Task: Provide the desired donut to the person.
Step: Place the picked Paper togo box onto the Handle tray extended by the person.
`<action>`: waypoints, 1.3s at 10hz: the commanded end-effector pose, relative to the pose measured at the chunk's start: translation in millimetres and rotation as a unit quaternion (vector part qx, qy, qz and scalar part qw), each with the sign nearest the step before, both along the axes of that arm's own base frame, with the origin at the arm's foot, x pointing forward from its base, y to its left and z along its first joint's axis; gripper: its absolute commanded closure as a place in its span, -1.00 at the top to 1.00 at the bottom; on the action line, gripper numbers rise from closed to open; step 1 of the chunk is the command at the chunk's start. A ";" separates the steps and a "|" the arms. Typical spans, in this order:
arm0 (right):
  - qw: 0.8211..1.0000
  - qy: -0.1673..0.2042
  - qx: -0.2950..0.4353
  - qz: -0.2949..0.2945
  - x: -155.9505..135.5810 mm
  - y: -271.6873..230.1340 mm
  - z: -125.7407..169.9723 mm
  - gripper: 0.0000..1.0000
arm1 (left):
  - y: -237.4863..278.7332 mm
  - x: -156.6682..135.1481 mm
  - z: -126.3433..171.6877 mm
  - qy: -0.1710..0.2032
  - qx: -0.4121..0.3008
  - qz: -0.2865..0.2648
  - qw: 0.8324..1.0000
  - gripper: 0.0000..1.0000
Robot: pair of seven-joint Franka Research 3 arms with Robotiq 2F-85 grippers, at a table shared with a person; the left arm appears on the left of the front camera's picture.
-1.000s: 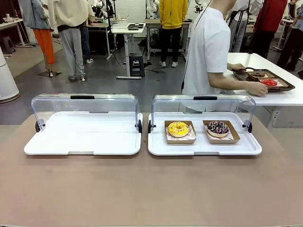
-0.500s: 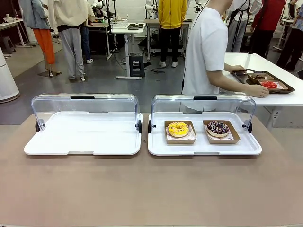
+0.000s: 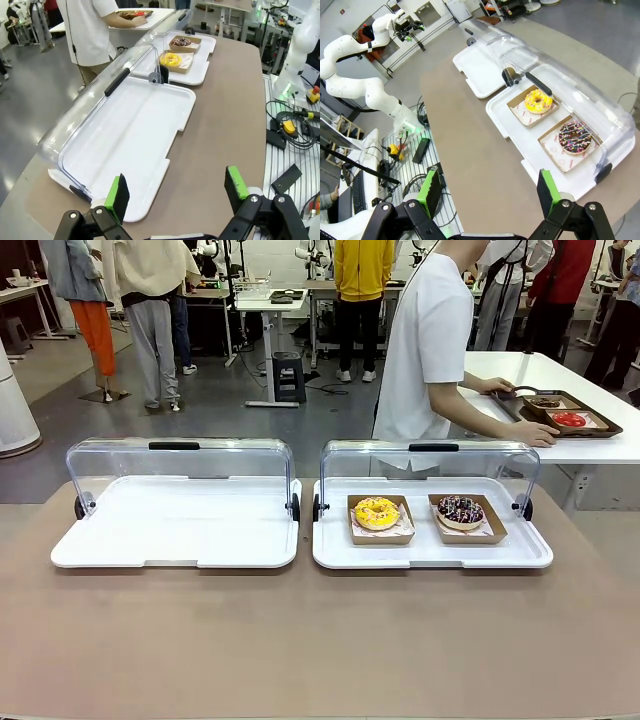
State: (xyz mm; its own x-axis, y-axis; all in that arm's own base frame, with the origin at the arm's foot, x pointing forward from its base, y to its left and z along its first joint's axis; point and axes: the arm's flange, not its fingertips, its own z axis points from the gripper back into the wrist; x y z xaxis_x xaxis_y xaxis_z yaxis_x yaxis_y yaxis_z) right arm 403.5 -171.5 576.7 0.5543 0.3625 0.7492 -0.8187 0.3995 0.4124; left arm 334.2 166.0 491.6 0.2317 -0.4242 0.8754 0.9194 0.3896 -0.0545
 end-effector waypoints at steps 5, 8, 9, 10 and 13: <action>1.000 -0.002 0.004 0.002 -0.6 1.2 -0.4 1.00 | 1.0 -0.6 -0.2 -0.002 0.001 0.000 1.000 1.00; 1.000 -0.002 0.004 0.002 -0.6 1.2 -0.4 1.00 | 1.0 -0.6 -0.2 -0.002 0.001 0.000 1.000 1.00; 1.000 -0.002 0.004 0.002 -0.6 1.2 -0.4 1.00 | 1.0 -0.6 -0.2 -0.002 0.001 0.000 1.000 1.00; 1.000 -0.002 0.004 0.002 -0.6 1.2 -0.4 1.00 | 1.0 -0.6 -0.2 -0.002 0.001 0.000 1.000 1.00; 1.000 -0.002 0.004 0.002 -0.6 1.2 -0.4 1.00 | 1.0 -0.6 -0.2 -0.002 0.001 0.000 1.000 1.00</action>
State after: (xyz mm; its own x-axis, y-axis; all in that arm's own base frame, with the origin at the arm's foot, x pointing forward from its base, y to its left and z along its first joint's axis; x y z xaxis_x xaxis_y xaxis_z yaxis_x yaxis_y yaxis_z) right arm 403.5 -171.5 576.7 0.5543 0.3625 0.7493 -0.8188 0.3995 0.4124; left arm 332.9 165.1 491.7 0.2499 -0.4417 0.8616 0.9162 0.3957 -0.0629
